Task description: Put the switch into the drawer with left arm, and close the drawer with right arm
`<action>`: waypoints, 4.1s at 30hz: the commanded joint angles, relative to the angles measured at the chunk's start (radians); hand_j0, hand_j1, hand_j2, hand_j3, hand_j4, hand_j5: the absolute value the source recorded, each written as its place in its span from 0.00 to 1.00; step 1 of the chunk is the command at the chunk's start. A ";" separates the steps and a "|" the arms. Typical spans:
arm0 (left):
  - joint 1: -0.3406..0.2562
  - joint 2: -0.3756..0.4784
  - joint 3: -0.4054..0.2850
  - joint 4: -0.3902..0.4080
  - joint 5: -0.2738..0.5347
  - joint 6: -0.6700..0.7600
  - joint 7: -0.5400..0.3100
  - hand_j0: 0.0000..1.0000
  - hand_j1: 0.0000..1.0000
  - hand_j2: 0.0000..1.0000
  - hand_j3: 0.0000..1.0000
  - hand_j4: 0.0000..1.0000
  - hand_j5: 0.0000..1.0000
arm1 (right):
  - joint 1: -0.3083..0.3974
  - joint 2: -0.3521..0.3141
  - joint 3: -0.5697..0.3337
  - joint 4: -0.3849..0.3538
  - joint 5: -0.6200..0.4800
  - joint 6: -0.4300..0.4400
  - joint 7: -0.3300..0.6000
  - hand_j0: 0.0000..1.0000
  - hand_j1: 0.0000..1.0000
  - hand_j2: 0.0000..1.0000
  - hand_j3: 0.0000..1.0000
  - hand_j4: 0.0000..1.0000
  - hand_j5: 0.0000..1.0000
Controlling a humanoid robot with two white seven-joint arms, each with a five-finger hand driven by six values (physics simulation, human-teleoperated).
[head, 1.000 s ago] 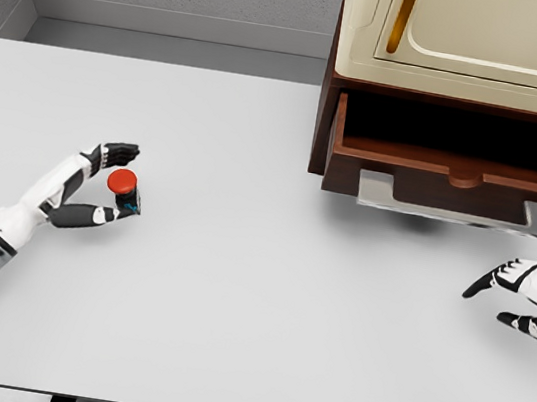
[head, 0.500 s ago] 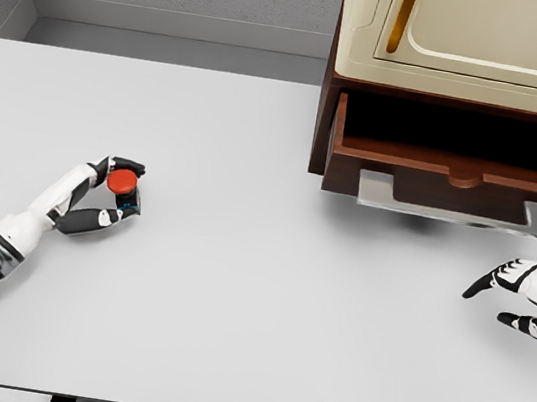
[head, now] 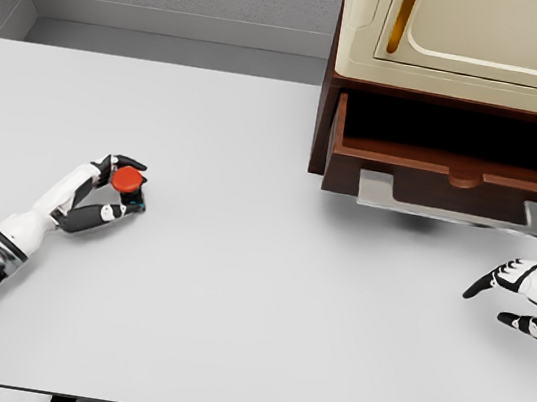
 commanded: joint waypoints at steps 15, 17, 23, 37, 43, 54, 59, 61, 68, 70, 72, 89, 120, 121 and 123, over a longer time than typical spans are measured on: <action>-0.018 0.003 0.007 -0.150 -0.032 0.004 0.000 0.43 0.43 0.43 0.43 0.43 0.43 | 0.000 -0.001 0.000 0.000 -0.007 0.002 -0.001 0.64 0.64 0.64 0.64 0.64 0.64; -0.031 -0.001 -0.001 -0.153 -0.035 0.006 0.000 0.43 0.43 0.43 0.43 0.43 0.43 | 0.000 -0.001 0.000 0.000 -0.007 0.002 -0.001 0.64 0.64 0.64 0.64 0.64 0.64; -0.071 -0.041 -0.002 -0.187 -0.052 0.004 0.000 0.43 0.43 0.43 0.43 0.43 0.43 | 0.000 -0.001 0.000 0.000 -0.007 0.002 0.001 0.64 0.64 0.64 0.64 0.64 0.64; -0.178 -0.225 -0.004 -0.187 -0.167 0.007 -0.001 0.40 0.40 0.40 0.40 0.40 0.40 | 0.000 0.000 -0.002 0.001 -0.009 0.002 -0.001 0.64 0.64 0.64 0.64 0.64 0.64; -0.241 -0.251 -0.041 -0.189 -0.167 0.007 -0.003 0.40 0.40 0.40 0.40 0.40 0.40 | 0.000 0.000 -0.002 0.003 -0.009 0.002 -0.001 0.65 0.65 0.65 0.65 0.65 0.65; -0.347 -0.345 -0.079 -0.183 -0.230 0.009 -0.004 0.37 0.37 0.37 0.37 0.37 0.37 | 0.000 0.000 -0.002 0.003 -0.009 0.002 -0.001 0.65 0.65 0.65 0.65 0.65 0.65; -0.388 -0.408 -0.099 -0.186 -0.339 0.109 -0.004 0.37 0.37 0.37 0.37 0.37 0.37 | 0.000 0.000 -0.002 0.003 -0.009 0.002 -0.001 0.65 0.65 0.65 0.65 0.65 0.65; -0.408 -0.423 -0.113 -0.184 -0.371 0.109 -0.004 0.37 0.37 0.37 0.37 0.37 0.37 | 0.000 0.000 -0.002 0.003 -0.009 0.002 -0.001 0.65 0.65 0.65 0.65 0.65 0.65; -0.451 -0.492 -0.113 -0.178 -0.529 0.109 -0.004 0.37 0.37 0.37 0.37 0.37 0.37 | 0.000 0.000 -0.002 0.003 -0.007 0.002 -0.001 0.65 0.65 0.65 0.65 0.65 0.65; -0.463 -0.501 -0.113 -0.167 -0.535 0.110 -0.004 0.37 0.37 0.37 0.37 0.37 0.37 | 0.000 0.000 -0.002 0.004 -0.009 0.002 -0.001 0.65 0.65 0.65 0.65 0.65 0.65; -0.472 -0.520 -0.113 -0.160 -0.569 0.110 -0.004 0.37 0.37 0.37 0.37 0.37 0.37 | 0.000 -0.001 -0.002 0.003 -0.009 0.002 -0.001 0.65 0.65 0.65 0.65 0.65 0.65; -0.566 -0.555 -0.142 -0.066 -0.725 0.099 -0.004 0.37 0.37 0.37 0.37 0.37 0.37 | 0.000 -0.003 -0.002 0.004 -0.009 0.002 -0.001 0.65 0.65 0.65 0.65 0.65 0.65; -0.574 -0.555 -0.156 -0.064 -0.782 0.096 -0.003 0.80 0.80 0.80 0.80 0.80 0.80 | 0.000 -0.003 -0.002 0.004 -0.009 0.002 -0.001 0.65 0.65 0.65 0.65 0.65 0.65; -0.574 -0.555 -0.157 -0.066 -0.782 0.096 -0.003 0.80 0.80 0.80 0.80 0.80 0.80 | 0.000 -0.003 -0.002 0.006 -0.009 0.002 -0.001 0.65 0.65 0.65 0.65 0.65 0.65; -0.574 -0.555 -0.163 -0.069 -0.782 0.096 -0.003 0.81 0.81 0.81 0.81 0.81 0.81 | 0.000 -0.003 -0.002 0.006 -0.009 0.002 -0.001 0.65 0.65 0.65 0.65 0.65 0.65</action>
